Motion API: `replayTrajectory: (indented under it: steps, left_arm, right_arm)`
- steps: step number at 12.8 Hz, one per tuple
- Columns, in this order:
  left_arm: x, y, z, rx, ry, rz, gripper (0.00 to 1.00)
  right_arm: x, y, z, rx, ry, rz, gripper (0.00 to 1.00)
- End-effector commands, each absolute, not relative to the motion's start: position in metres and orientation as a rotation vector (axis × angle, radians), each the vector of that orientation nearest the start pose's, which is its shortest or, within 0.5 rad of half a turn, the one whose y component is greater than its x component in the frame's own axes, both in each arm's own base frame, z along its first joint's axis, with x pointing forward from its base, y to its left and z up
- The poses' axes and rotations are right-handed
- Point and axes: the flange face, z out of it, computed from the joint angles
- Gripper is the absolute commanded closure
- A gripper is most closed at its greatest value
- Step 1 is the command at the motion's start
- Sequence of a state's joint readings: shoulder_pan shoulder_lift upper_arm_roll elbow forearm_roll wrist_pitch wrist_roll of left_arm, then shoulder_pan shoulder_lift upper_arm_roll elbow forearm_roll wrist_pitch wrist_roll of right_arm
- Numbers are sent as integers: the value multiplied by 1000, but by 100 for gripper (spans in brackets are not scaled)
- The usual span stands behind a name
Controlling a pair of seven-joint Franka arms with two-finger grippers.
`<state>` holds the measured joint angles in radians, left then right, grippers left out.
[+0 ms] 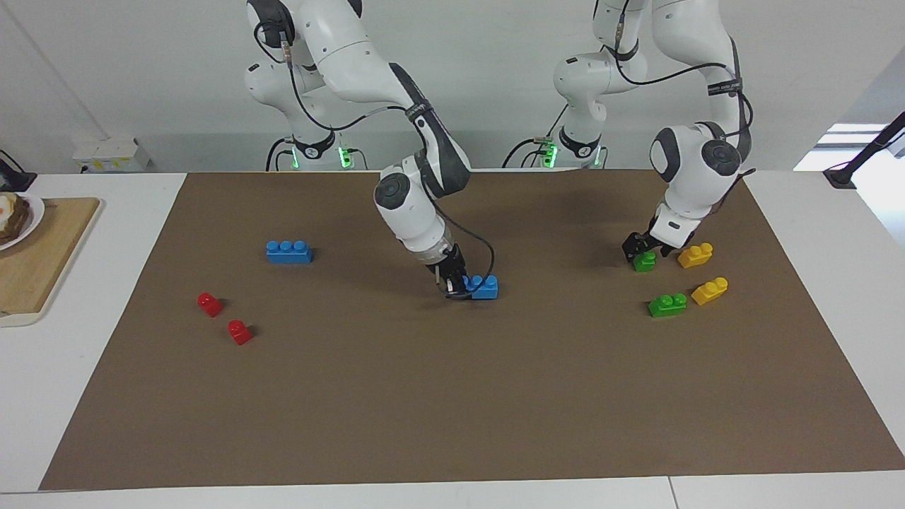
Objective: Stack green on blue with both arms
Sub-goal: 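Grasp the green brick with the left gripper while the right gripper holds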
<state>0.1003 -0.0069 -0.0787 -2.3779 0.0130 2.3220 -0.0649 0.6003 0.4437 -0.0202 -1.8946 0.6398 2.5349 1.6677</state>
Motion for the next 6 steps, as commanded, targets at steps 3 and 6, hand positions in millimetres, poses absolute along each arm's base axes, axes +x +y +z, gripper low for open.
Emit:
replayTrajectory:
  steps: [3, 6]
  left_arm:
    - [484, 11, 318, -3125, -148, 62, 73]
    - [486, 10, 320, -3118, -215, 78, 100]
  right_arm:
    - [544, 344, 278, -1911, 1945, 369, 100]
    - [543, 344, 276, -1907, 1953, 375, 100]
